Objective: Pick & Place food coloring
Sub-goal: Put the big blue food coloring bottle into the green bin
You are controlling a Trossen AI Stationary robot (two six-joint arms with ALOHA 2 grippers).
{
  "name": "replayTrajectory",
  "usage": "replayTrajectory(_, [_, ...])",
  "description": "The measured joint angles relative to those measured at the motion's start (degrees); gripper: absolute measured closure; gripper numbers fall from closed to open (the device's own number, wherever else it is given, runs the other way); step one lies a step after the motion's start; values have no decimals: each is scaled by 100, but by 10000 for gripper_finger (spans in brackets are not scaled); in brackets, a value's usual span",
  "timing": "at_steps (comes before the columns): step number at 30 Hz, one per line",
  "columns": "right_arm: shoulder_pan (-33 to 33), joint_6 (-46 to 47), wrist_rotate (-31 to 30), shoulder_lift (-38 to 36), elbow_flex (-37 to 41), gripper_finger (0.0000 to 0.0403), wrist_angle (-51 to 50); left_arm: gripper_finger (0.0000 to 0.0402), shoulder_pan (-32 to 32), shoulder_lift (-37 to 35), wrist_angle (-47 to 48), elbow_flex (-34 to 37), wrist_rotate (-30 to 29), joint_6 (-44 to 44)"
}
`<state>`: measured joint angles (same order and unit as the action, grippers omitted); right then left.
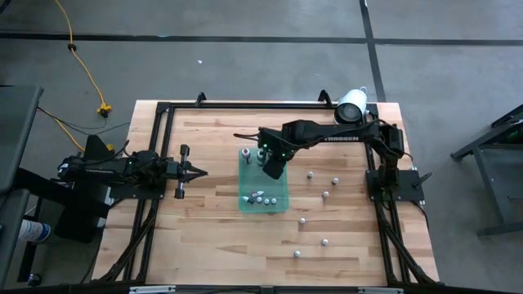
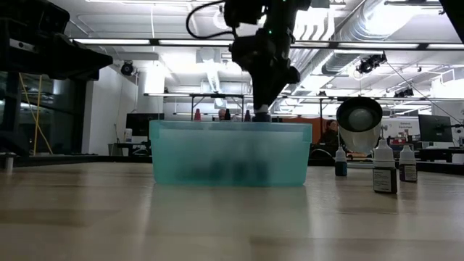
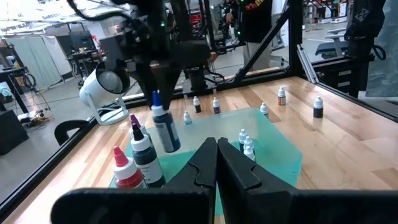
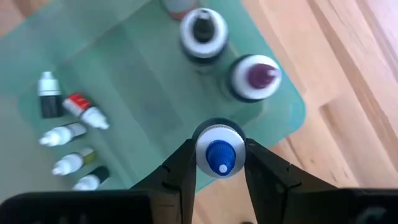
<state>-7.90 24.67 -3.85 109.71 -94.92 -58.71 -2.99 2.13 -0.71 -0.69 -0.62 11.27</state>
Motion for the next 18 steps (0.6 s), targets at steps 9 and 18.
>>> replayTrajectory(9, [-250, -9, -231, 0, 27, 299, -43, 401, -2, 0, 0, 0, 0, 1])
replayTrajectory(18, [-435, -7, -374, 0, 27, 298, -37, 401, -2, 0, -2, 0, 0, 0])
